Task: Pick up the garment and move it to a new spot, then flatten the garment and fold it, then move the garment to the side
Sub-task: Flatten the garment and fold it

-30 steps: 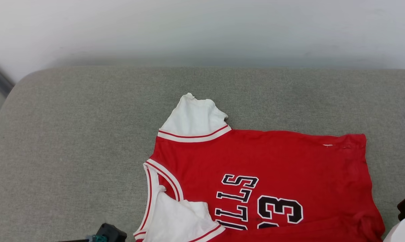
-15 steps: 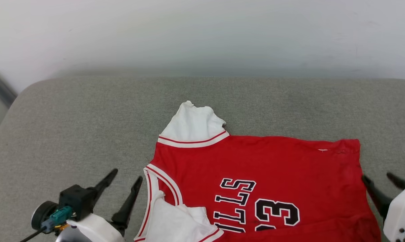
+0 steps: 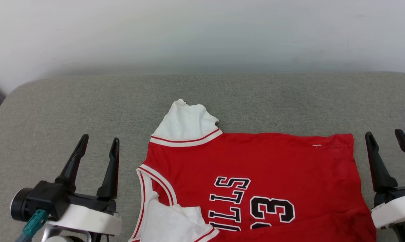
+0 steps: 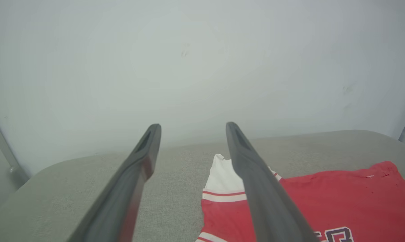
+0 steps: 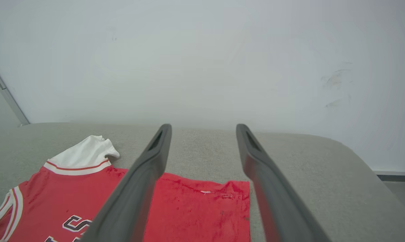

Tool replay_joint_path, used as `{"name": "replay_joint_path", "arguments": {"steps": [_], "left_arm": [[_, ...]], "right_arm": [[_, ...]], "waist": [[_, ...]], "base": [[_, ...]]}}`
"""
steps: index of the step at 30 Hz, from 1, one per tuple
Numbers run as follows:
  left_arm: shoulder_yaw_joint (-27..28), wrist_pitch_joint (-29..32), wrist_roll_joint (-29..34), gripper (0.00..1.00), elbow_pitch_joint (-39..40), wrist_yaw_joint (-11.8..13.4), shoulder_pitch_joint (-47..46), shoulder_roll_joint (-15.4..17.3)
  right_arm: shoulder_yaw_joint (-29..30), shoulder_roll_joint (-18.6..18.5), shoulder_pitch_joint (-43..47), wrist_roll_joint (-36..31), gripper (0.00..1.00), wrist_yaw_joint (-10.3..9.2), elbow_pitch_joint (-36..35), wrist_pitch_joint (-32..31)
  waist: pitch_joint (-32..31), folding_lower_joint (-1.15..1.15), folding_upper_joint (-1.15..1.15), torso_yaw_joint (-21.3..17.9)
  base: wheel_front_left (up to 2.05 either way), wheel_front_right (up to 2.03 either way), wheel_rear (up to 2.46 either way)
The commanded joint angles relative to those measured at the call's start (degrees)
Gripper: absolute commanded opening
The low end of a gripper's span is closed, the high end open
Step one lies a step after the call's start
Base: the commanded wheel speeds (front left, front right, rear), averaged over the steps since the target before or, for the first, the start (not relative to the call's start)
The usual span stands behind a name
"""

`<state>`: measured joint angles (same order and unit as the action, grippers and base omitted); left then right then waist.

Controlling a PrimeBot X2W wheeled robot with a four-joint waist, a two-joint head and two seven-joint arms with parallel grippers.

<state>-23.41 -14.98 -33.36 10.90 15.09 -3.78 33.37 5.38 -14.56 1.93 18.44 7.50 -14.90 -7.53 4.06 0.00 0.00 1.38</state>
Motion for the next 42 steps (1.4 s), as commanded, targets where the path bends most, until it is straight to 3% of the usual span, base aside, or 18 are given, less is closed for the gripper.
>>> {"name": "replay_joint_path", "arguments": {"steps": [1,6,10,14,23,28,34,39,42], "left_arm": [[0.81,-0.24,0.97,1.0,0.37,-0.58,0.86,-0.61],[4.92,-0.19,5.07,1.0,0.82,-5.28,2.51,-4.6],[6.57,-0.2,6.61,1.0,-0.44,-9.4,1.06,-5.5],[6.34,1.05,5.81,1.0,-2.78,-13.57,-2.47,-3.49],[3.8,19.04,1.36,1.0,-8.52,-21.07,-19.92,4.13],[0.68,30.23,-3.74,1.0,-11.83,-22.38,-31.18,8.62],[-6.84,45.81,-11.59,1.0,-14.84,-22.53,-42.23,14.95],[-9.35,59.13,-17.58,1.0,-18.76,-22.55,-48.35,17.0],[-10.14,63.62,-18.49,1.0,-20.41,-22.51,-50.73,17.36]], "right_arm": [[-0.2,1.04,0.32,-0.14,1.0,-0.02,0.02,1.08],[-0.16,4.37,-0.22,-0.55,1.0,-0.02,0.52,6.32],[-0.13,5.56,-1.13,-0.75,1.0,-0.02,-0.09,7.22],[-0.31,6.12,-2.19,-1.05,1.0,-0.02,-1.1,6.88],[-0.9,7.96,-4.68,-1.13,1.0,-0.02,-0.44,7.53],[-2.63,8.98,-6.26,-0.87,1.0,-0.02,1.18,9.04],[-3.76,10.33,-8.07,0.0,1.0,-0.02,2.4,11.1],[-5.03,10.89,-9.05,0.59,1.0,-0.02,3.89,12.22],[-5.9,11.1,-9.51,1.01,1.0,-0.02,5.13,13.19]], "waist": [[0.3,0.0,0.0,-0.17],[1.8,0.0,0.0,-0.67],[3.91,0.0,0.0,-1.63],[6.89,0.0,0.0,-3.29],[14.15,0.0,0.0,-8.13],[18.03,0.0,0.0,-11.27],[22.15,0.0,0.0,-14.77],[24.66,0.0,0.0,-16.89],[25.68,0.0,0.0,-18.04]], "base": [[0.0,0.0,0.0],[0.0,0.0,0.0],[0.0,0.0,0.0],[0.0,0.0,0.0],[0.0,0.0,0.0],[0.0,0.0,0.0],[0.0,0.0,0.0],[0.0,0.0,0.0],[0.0,0.0,0.0]]}}
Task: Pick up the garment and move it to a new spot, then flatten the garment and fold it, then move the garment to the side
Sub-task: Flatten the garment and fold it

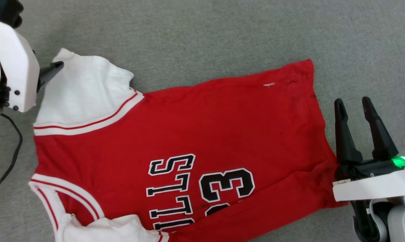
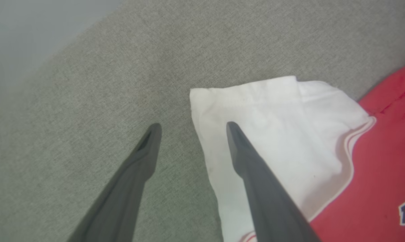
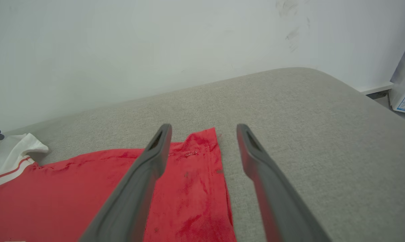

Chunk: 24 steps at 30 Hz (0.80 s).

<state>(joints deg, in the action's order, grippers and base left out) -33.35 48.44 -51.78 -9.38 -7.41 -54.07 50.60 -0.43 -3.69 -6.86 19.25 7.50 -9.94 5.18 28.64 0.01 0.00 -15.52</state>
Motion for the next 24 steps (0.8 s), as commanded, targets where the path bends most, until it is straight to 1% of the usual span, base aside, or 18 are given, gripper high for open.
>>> {"name": "replay_joint_path", "arguments": {"steps": [1,4,8,9,10,11,12,13,15,19,24], "left_arm": [[-0.36,1.2,-0.26,1.0,-0.52,0.11,-1.12,0.11],[-0.9,3.67,-0.03,1.0,-1.46,0.61,-2.51,0.08],[-1.89,5.29,2.04,1.0,-2.98,2.15,-3.26,0.74],[-2.15,5.29,2.47,0.93,-3.39,2.42,-3.25,0.76],[-2.32,5.09,2.75,0.76,-3.98,2.62,-3.05,0.61],[-2.43,5.06,2.78,0.44,-4.5,2.85,-2.75,0.35],[-2.69,5.26,2.6,0.15,-4.97,2.98,-2.32,0.12],[-3.12,5.72,2.54,0.0,-5.23,2.86,-1.89,0.03],[-3.75,5.72,2.4,0.0,-5.19,2.4,-1.26,-0.41],[-3.15,1.04,2.37,0.0,-4.95,1.91,-0.93,-2.54],[-2.84,-5.91,3.29,0.0,-4.31,1.29,-0.43,-4.52]], "right_arm": [[-0.36,0.3,-0.86,0.45,1.0,-0.02,0.55,0.64],[-1.05,0.48,-1.54,0.78,1.0,-0.02,1.78,1.39],[-1.83,0.62,-1.78,1.23,1.0,-0.02,3.0,2.17],[-1.98,0.66,-1.89,1.22,1.0,-0.02,3.28,2.33],[-2.16,0.68,-2.04,1.25,1.0,-0.02,3.55,2.39],[-2.35,0.69,-2.21,1.3,1.0,-0.02,3.81,2.39],[-2.49,0.71,-2.4,1.28,1.0,-0.02,4.0,2.43],[-2.54,0.71,-2.55,1.21,1.0,-0.02,4.16,2.49],[-2.53,0.71,-2.72,1.06,1.0,-0.02,4.55,2.52],[-2.3,-0.25,-2.59,0.56,1.0,-0.02,5.38,1.76],[-0.81,-2.88,-1.88,-0.33,1.0,-0.02,4.94,-0.95]], "waist": [[1.43,-0.01,0.0,-1.43],[2.27,-0.01,0.0,-2.12],[3.11,-0.01,0.0,-2.58],[3.34,-0.01,0.0,-2.62],[3.5,-0.01,0.0,-2.64],[3.62,-0.01,0.0,-2.64],[3.7,-0.01,0.0,-2.59],[3.72,-0.01,0.0,-2.48],[3.62,-0.01,0.0,-2.15],[2.09,-0.01,0.0,-1.03],[-1.72,-0.01,0.0,1.48]], "base": [[0.0,0.0,0.0],[0.0,0.0,0.0],[0.0,0.0,0.0],[0.0,0.0,0.0],[0.0,0.0,0.0],[0.0,0.0,0.0],[0.0,0.0,0.0],[0.0,0.0,0.0],[0.0,0.0,0.0],[0.0,0.0,0.0],[0.0,0.0,0.0]]}}
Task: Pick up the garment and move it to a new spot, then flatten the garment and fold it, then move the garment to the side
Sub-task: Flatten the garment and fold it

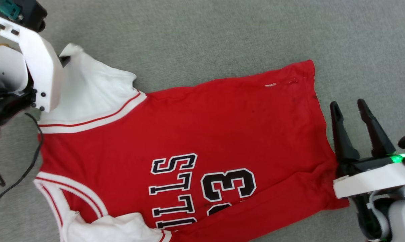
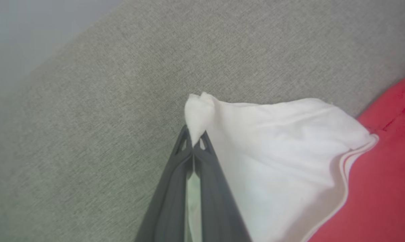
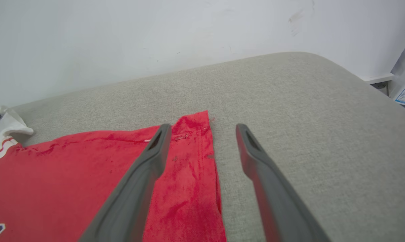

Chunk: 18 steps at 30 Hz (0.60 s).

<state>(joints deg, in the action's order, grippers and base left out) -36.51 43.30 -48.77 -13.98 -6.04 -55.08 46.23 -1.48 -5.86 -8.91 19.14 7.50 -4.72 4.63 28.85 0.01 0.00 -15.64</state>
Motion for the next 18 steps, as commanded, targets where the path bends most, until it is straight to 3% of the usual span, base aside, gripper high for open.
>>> {"name": "replay_joint_path", "arguments": {"steps": [1,7,14,18], "left_arm": [[0.26,-2.12,0.4,0.0,0.39,-0.2,1.02,-0.75],[-0.59,-8.13,0.63,0.0,3.61,-0.86,2.73,-2.53],[-1.96,-12.37,0.25,0.0,11.82,-1.23,5.31,-2.08],[-2.66,-14.12,0.36,0.0,17.35,-1.22,7.27,-1.4]], "right_arm": [[0.68,-1.44,0.4,-0.45,1.0,-0.02,-0.51,-1.33],[1.57,-7.9,1.22,-0.25,1.0,-0.03,-2.93,-11.61],[-0.24,-20.03,-3.11,3.42,1.0,-0.03,-6.81,-32.8],[-0.74,-24.73,-7.1,6.18,1.0,-0.03,-6.59,-45.99]], "waist": [[-2.76,-0.01,0.0,2.21],[-6.81,-0.01,0.0,6.24],[-7.51,-0.01,0.0,10.35],[-6.42,-0.01,0.0,12.72]], "base": [[0.0,0.0,0.0],[0.0,0.0,0.0],[0.0,0.0,0.0],[0.0,0.0,0.0]]}}
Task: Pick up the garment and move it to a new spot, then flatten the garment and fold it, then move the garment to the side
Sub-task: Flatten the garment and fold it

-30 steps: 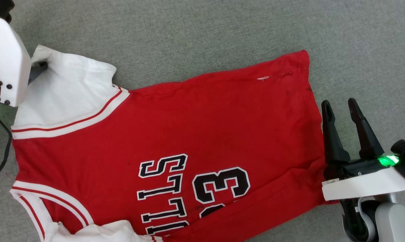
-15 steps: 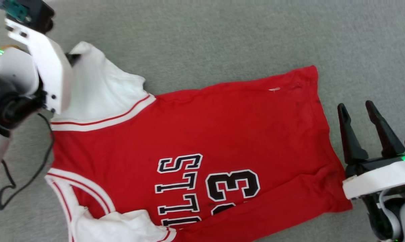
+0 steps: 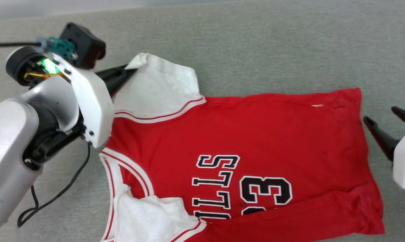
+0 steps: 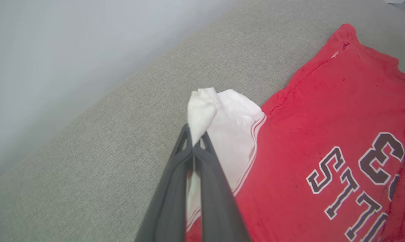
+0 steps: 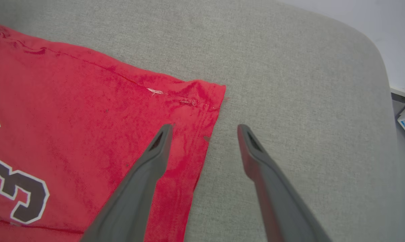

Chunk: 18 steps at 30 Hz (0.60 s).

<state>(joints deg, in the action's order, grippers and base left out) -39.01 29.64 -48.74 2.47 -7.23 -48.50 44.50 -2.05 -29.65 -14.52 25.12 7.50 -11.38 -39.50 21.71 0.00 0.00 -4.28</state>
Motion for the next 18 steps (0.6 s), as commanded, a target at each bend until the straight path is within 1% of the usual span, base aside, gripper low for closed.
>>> {"name": "replay_joint_path", "arguments": {"steps": [1,2,3,6,7,9,10,14,18], "left_arm": [[-0.3,-0.83,0.59,0.0,2.2,-0.02,1.17,0.48],[-0.33,-1.16,0.72,0.0,3.42,0.09,1.57,0.66],[-0.33,-1.16,0.72,0.0,3.42,0.09,1.57,0.66],[-0.16,-2.09,0.83,0.0,7.27,0.46,2.49,0.94],[-0.21,-2.29,1.17,0.0,10.9,1.06,2.98,1.09],[-0.42,-2.48,1.49,0.0,12.96,1.23,3.41,1.15],[-0.92,-2.82,2.24,0.0,15.48,1.54,3.68,0.72],[-1.64,-3.71,2.67,0.0,17.17,1.41,3.58,-0.18],[-2.28,-4.54,3.04,0.0,17.36,0.93,2.92,-0.82]], "right_arm": [[-0.34,-1.75,-2.67,0.59,1.0,-0.03,0.51,-4.8],[-0.77,-2.34,-3.98,0.99,1.0,-0.02,0.92,-7.28],[-0.77,-2.34,-3.98,0.99,1.0,-0.02,0.92,-7.28],[-1.48,-3.94,-7.9,1.53,1.0,-0.02,2.93,-13.13],[-2.91,-5.7,-11.16,0.97,1.0,-0.02,5.52,-16.3],[-3.56,-6.48,-12.99,0.6,1.0,-0.03,7.57,-17.73],[-4.4,-7.19,-15.09,0.05,1.0,-0.03,10.91,-18.9],[-6.42,-7.62,-16.36,-0.57,1.0,-0.02,14.67,-19.23],[-8.88,-7.74,-15.38,-0.98,1.0,-0.02,18.33,-19.54]], "waist": [[1.07,0.0,0.0,1.92],[1.39,0.0,0.0,2.39],[1.39,0.0,0.0,2.39],[2.6,0.0,0.0,4.12],[3.79,0.0,0.0,5.97],[4.54,0.0,0.0,7.11],[5.65,0.0,0.0,8.8],[6.81,0.0,0.0,10.87],[7.66,0.0,0.0,12.4]], "base": [[0.0,0.0,0.0],[0.0,0.0,0.0],[0.0,0.0,0.0],[0.0,0.0,0.0],[0.0,0.0,0.0],[0.0,0.0,0.0],[0.0,0.0,0.0],[0.0,0.0,0.0],[0.0,0.0,0.0]]}}
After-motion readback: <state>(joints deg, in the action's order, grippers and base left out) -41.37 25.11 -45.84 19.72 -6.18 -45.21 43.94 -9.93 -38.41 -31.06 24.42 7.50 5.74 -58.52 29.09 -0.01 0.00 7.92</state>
